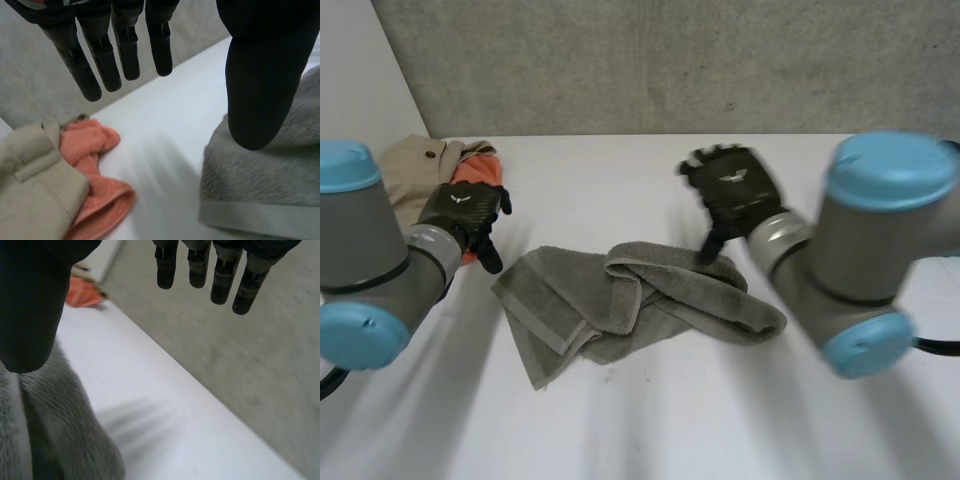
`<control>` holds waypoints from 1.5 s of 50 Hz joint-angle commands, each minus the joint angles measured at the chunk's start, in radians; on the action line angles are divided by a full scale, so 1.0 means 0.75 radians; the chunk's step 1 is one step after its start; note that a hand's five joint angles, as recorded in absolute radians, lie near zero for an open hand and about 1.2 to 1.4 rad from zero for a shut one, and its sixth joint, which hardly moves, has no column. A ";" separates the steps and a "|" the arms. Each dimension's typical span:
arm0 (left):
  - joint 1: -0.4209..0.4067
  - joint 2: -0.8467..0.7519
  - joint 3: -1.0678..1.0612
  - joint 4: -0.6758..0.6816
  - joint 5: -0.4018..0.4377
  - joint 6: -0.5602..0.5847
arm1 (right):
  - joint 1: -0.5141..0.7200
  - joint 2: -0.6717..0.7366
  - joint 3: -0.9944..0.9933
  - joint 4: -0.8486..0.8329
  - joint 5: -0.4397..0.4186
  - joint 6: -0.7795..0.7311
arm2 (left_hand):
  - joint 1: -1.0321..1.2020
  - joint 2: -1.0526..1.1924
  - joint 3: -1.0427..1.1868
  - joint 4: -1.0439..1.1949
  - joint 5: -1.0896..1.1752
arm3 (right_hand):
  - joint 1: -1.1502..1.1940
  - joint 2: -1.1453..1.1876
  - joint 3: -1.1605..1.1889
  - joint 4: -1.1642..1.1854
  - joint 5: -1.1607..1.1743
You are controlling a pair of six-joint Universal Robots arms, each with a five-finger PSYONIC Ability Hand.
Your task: Fold the laundry.
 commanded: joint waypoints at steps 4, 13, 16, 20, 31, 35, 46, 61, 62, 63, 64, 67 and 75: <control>-0.253 0.234 -0.300 0.051 -0.023 0.003 | -0.260 -0.133 0.166 0.439 -0.055 0.301 | 0.081 0.096 0.093 0.112 0.114 | 0.009 -0.013 -0.008 -0.034 -0.047; -0.380 0.067 -0.307 0.090 -0.072 0.001 | -0.307 -0.129 0.366 0.319 -0.151 0.301 | 0.093 0.107 0.104 0.123 0.126 | 0.134 0.113 0.117 0.091 0.078; -0.382 0.003 -0.274 0.149 -0.135 0.001 | -0.303 -0.110 0.405 0.244 -0.159 0.303 | 0.190 0.205 0.202 0.220 0.223 | 0.228 0.206 0.211 0.185 0.172; -0.378 -0.056 -0.237 0.223 -0.195 0.003 | -0.291 -0.041 0.422 0.164 -0.151 0.303 | 0.432 0.447 0.444 0.463 0.466 | 0.408 0.387 0.391 0.365 0.353; -0.370 -0.085 -0.249 0.233 -0.209 0.001 | -0.287 0.027 0.413 0.061 -0.143 0.293 | 0.449 0.464 0.461 0.480 0.483 | 0.675 0.653 0.658 0.631 0.619; -0.374 -0.085 -0.262 0.209 -0.205 0.001 | -0.285 0.037 0.401 0.053 -0.143 0.291 | 0.340 0.354 0.351 0.370 0.373 | 0.698 0.676 0.681 0.655 0.642; -0.366 -0.087 -0.284 0.157 -0.203 -0.017 | -0.254 0.068 0.381 0.051 -0.131 0.291 | 0.120 0.135 0.132 0.151 0.154 | 0.737 0.716 0.720 0.694 0.681; -0.331 -0.179 -0.178 0.184 -0.195 -0.015 | -0.254 0.068 0.381 -0.027 -0.102 0.287 | 1.023 1.038 1.035 1.054 1.056 | 1.565 1.544 1.548 1.522 1.509; -0.333 -0.179 -0.168 0.194 -0.195 -0.015 | -0.254 0.068 0.379 -0.043 -0.094 0.281 | 1.245 1.259 1.256 1.275 1.278 | 1.593 1.571 1.576 1.550 1.537; -0.335 -0.179 -0.166 0.194 -0.195 -0.013 | -0.254 0.066 0.377 -0.047 -0.090 0.275 | 1.247 1.262 1.259 1.278 1.280 | 1.593 1.572 1.576 1.550 1.537; -0.337 -0.171 -0.164 0.196 -0.195 -0.009 | -0.254 0.062 0.375 -0.053 -0.088 0.266 | 1.247 1.262 1.259 1.278 1.281 | 1.593 1.572 1.576 1.550 1.537; -0.343 -0.108 -0.166 0.190 -0.197 -0.003 | -0.264 0.041 0.362 -0.039 -0.083 0.197 | 1.247 1.262 1.259 1.278 1.281 | 1.593 1.572 1.576 1.550 1.537; -0.298 0.191 -0.194 0.149 -0.193 -0.003 | -0.278 -0.167 0.348 0.028 -0.081 -0.101 | 1.247 1.262 1.259 1.278 1.281 | 1.593 1.572 1.576 1.550 1.537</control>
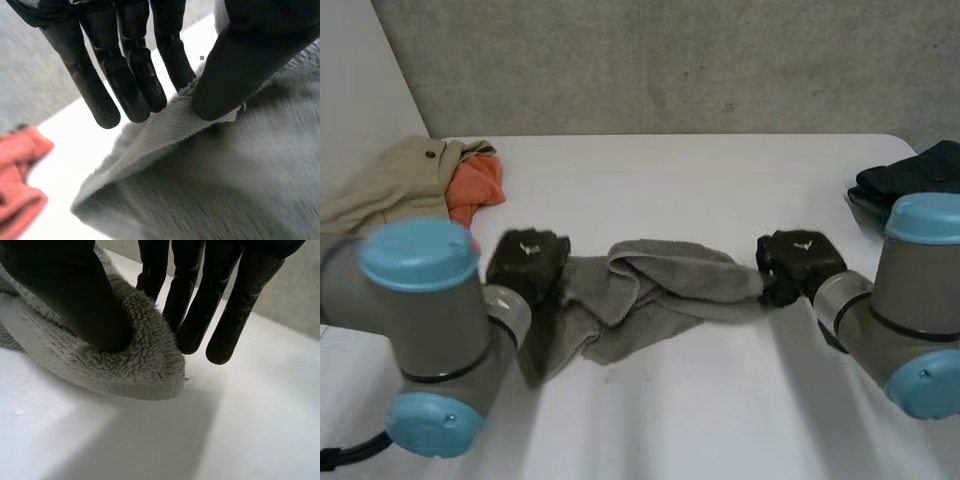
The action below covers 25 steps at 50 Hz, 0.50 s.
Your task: Fold the laundry.
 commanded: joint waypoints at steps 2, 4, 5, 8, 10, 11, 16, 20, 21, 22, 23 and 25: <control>0.083 0.325 -0.023 -0.104 0.007 0.012 | -0.013 -0.249 -0.037 0.110 0.004 -0.345 | 0.329 0.269 0.280 0.268 0.344 | 0.534 0.290 0.286 0.277 0.312; 0.112 0.383 -0.021 -0.165 0.030 0.012 | -0.015 -0.298 -0.059 0.147 0.004 -0.419 | 0.329 0.269 0.280 0.268 0.344 | 0.534 0.290 0.286 0.277 0.312; 0.126 0.407 -0.017 -0.198 0.048 0.012 | -0.017 -0.345 -0.084 0.198 0.006 -0.492 | 0.329 0.269 0.280 0.268 0.344 | 0.534 0.290 0.286 0.277 0.312; 0.185 0.481 -0.001 -0.308 0.144 0.016 | -0.050 -0.411 -0.125 0.280 0.018 -0.591 | 0.329 0.269 0.280 0.268 0.344 | 0.534 0.290 0.286 0.277 0.312; 0.232 0.516 0.014 -0.364 0.210 0.016 | -0.084 -0.466 -0.161 0.364 0.040 -0.691 | 0.329 0.269 0.280 0.268 0.344 | 0.534 0.290 0.286 0.277 0.312; 0.249 0.530 0.020 -0.376 0.228 0.016 | -0.091 -0.482 -0.170 0.390 0.051 -0.722 | 0.329 0.269 0.280 0.268 0.344 | 0.534 0.290 0.286 0.277 0.312; 0.333 0.567 0.040 -0.417 0.310 0.018 | -0.093 -0.517 -0.190 0.562 0.096 -0.935 | 0.329 0.269 0.280 0.268 0.344 | 0.534 0.290 0.286 0.277 0.312; 0.345 0.455 0.051 -0.413 0.331 0.073 | -0.093 -0.493 -0.192 0.607 0.118 -1.051 | 0.329 0.269 0.280 0.268 0.344 | 0.534 0.290 0.286 0.277 0.312; 0.347 0.362 0.069 -0.417 0.331 0.114 | -0.091 -0.460 -0.196 0.607 0.124 -1.080 | 0.329 0.269 0.280 0.268 0.344 | 0.534 0.290 0.286 0.277 0.312; 0.347 0.310 0.085 -0.415 0.327 0.138 | -0.091 -0.430 -0.200 0.607 0.124 -1.090 | 0.329 0.269 0.280 0.268 0.344 | 0.534 0.290 0.286 0.277 0.312; 0.347 0.263 0.106 -0.415 0.323 0.159 | -0.089 -0.395 -0.210 0.605 0.126 -1.100 | 0.329 0.269 0.280 0.268 0.344 | 0.534 0.290 0.286 0.277 0.312; 0.331 0.124 0.191 -0.415 0.312 0.224 | -0.084 -0.271 -0.263 0.603 0.141 -1.119 | 0.329 0.269 0.280 0.268 0.344 | 0.534 0.290 0.286 0.277 0.312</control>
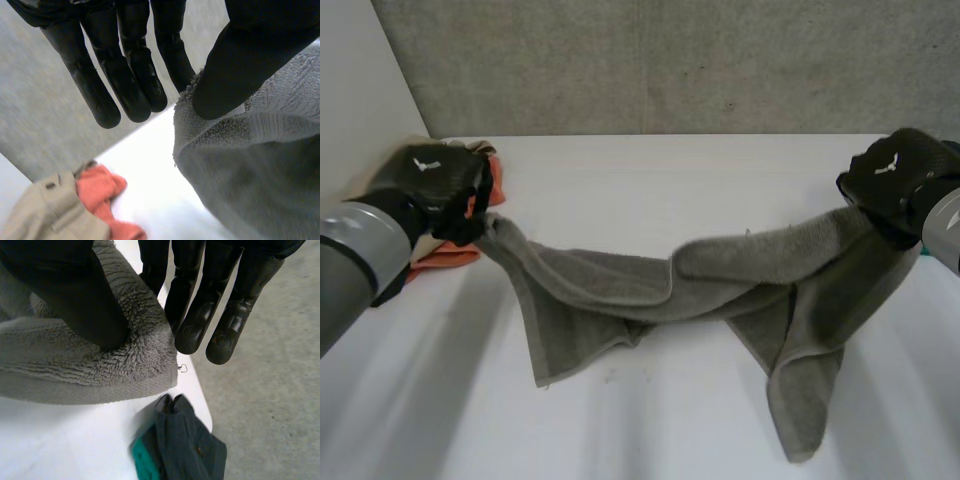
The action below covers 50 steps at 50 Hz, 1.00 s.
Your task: Fold the laundry.
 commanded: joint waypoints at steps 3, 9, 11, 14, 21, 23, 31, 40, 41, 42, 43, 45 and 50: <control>-0.019 -0.519 0.261 0.013 -0.025 0.216 | 0.021 0.399 -0.181 -0.003 0.053 -0.129 | 0.329 0.265 0.274 0.262 0.344 | 0.534 0.290 0.286 0.277 0.307; -0.021 -0.804 0.766 0.109 -0.147 0.232 | 0.037 0.645 -0.502 -0.276 0.131 -0.129 | 0.329 0.265 0.274 0.262 0.344 | 0.534 0.290 0.286 0.277 0.307; -0.021 -0.851 0.956 0.240 -0.158 0.234 | 0.037 0.674 -0.570 -0.407 0.135 -0.125 | 0.329 0.265 0.274 0.262 0.344 | 0.534 0.290 0.286 0.277 0.307; -0.017 -0.878 1.148 0.470 -0.158 0.236 | 0.037 0.686 -0.664 -0.735 0.133 -0.121 | 0.329 0.265 0.274 0.262 0.344 | 0.534 0.290 0.286 0.277 0.307; 0.002 -0.874 1.392 0.774 -0.168 0.230 | 0.049 0.660 -0.758 -1.256 0.096 -0.109 | 0.329 0.265 0.274 0.262 0.344 | 0.534 0.290 0.286 0.277 0.307; 0.004 -0.872 1.402 0.774 -0.166 0.222 | 0.058 0.655 -0.776 -1.261 0.090 -0.091 | 0.329 0.265 0.274 0.262 0.344 | 0.534 0.290 0.286 0.277 0.307; 0.010 -0.812 1.180 0.791 -0.156 0.147 | 0.060 0.619 -0.713 -1.183 0.084 0.042 | 0.329 0.265 0.274 0.262 0.344 | 0.534 0.290 0.286 0.277 0.307; 0.028 -0.735 0.687 0.870 -0.072 0.046 | 0.048 0.635 -0.417 -1.142 0.014 0.124 | 0.329 0.265 0.274 0.262 0.344 | 0.534 0.290 0.286 0.277 0.307; 0.035 -0.735 0.593 0.889 -0.049 0.038 | 0.047 0.639 -0.388 -1.140 0.014 0.138 | 0.329 0.265 0.274 0.262 0.344 | 0.534 0.290 0.286 0.277 0.307; 0.035 -0.735 0.550 0.895 -0.037 0.036 | 0.045 0.649 -0.360 -1.140 0.012 0.153 | 0.329 0.265 0.274 0.262 0.344 | 0.534 0.290 0.286 0.277 0.307; 0.033 -0.737 0.505 0.899 -0.023 0.034 | 0.045 0.661 -0.329 -1.138 0.010 0.169 | 0.329 0.265 0.274 0.262 0.344 | 0.534 0.290 0.286 0.277 0.307; 0.020 -0.751 0.385 0.899 0.018 0.032 | 0.043 0.713 -0.249 -1.134 0.012 0.208 | 0.329 0.265 0.274 0.262 0.344 | 0.534 0.290 0.286 0.277 0.307; 0.039 -0.753 0.204 0.883 0.043 0.032 | 0.035 0.754 -0.120 -1.075 0.012 0.243 | 0.329 0.265 0.274 0.262 0.344 | 0.534 0.290 0.286 0.277 0.307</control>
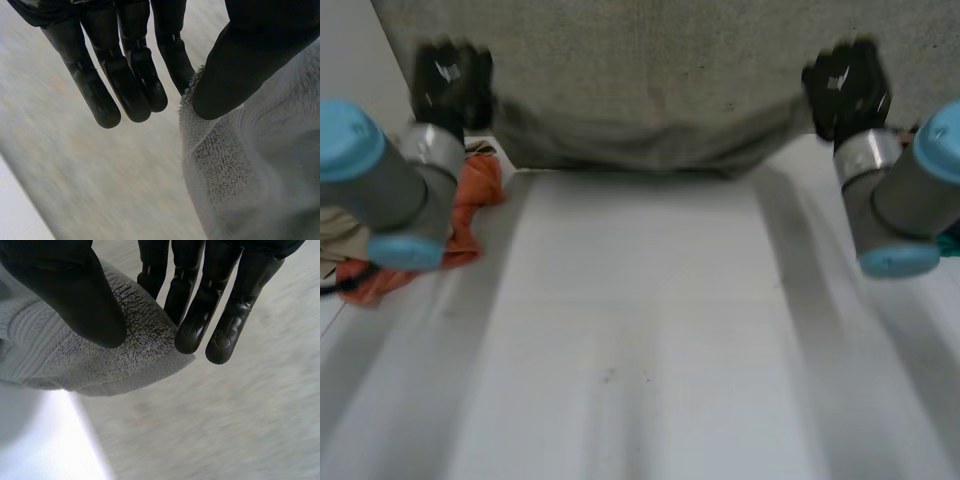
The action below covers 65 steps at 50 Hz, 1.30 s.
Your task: Fold the laundry.
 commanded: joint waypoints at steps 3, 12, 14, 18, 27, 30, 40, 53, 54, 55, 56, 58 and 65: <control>0.009 0.006 -0.378 -0.041 0.063 0.006 | -0.048 0.053 0.275 0.138 -0.008 0.071 | 0.329 0.263 0.272 0.258 0.344 | 0.534 0.290 0.286 0.276 0.306; 0.074 0.376 -0.619 -0.570 0.063 0.053 | -0.132 -0.276 0.465 0.629 -0.085 0.047 | 0.329 0.263 0.272 0.258 0.344 | 0.534 0.290 0.286 0.276 0.306; 0.076 0.462 -0.676 -0.764 0.067 0.094 | -0.173 -0.369 0.518 0.819 -0.110 0.006 | 0.329 0.263 0.272 0.258 0.344 | 0.534 0.290 0.286 0.276 0.306; 0.082 0.597 -0.789 -1.050 0.065 0.255 | -0.287 -0.536 0.634 1.175 -0.110 -0.168 | 0.329 0.263 0.272 0.258 0.344 | 0.534 0.290 0.286 0.276 0.306; 0.150 0.734 -0.920 -1.156 0.065 0.501 | -0.457 -0.661 0.794 1.278 -0.118 -0.366 | 0.329 0.263 0.272 0.258 0.344 | 0.534 0.290 0.286 0.276 0.306; 0.158 0.720 -0.904 -1.097 0.071 0.497 | -0.455 -0.655 0.798 1.198 -0.120 -0.360 | 0.329 0.263 0.272 0.258 0.344 | 0.534 0.290 0.286 0.276 0.306; 0.121 0.501 -0.728 -0.645 0.065 0.314 | -0.261 -0.331 0.580 0.749 -0.053 -0.231 | 0.329 0.263 0.272 0.258 0.344 | 0.534 0.290 0.286 0.276 0.306; 0.019 -0.041 -0.172 -0.438 -0.132 0.192 | -0.161 0.169 0.071 0.392 0.023 -0.242 | 0.329 0.263 0.272 0.258 0.344 | 0.534 0.290 0.286 0.276 0.306; 0.015 -0.073 -0.133 -0.438 -0.146 0.192 | -0.161 0.197 0.042 0.384 0.025 -0.242 | 0.329 0.263 0.272 0.258 0.344 | 0.534 0.290 0.286 0.276 0.306; 0.017 -0.136 -0.058 -0.436 -0.168 0.194 | -0.161 0.261 -0.033 0.364 0.025 -0.248 | 0.329 0.263 0.272 0.258 0.344 | 0.534 0.290 0.286 0.276 0.306; 0.015 -0.165 -0.022 -0.436 -0.177 0.195 | -0.161 0.292 -0.073 0.354 0.025 -0.250 | 0.329 0.263 0.272 0.258 0.344 | 0.534 0.290 0.286 0.276 0.306; 0.011 -0.221 0.041 -0.432 -0.185 0.197 | -0.159 0.391 -0.195 0.327 0.033 -0.256 | 0.329 0.263 0.272 0.258 0.344 | 0.534 0.290 0.286 0.276 0.306; -0.051 -0.325 0.152 -0.289 -0.169 0.244 | -0.128 0.511 -0.372 0.290 0.088 -0.238 | -1.240 -1.306 -1.297 -1.311 -1.224 | -1.095 -1.339 -1.343 -1.353 -1.323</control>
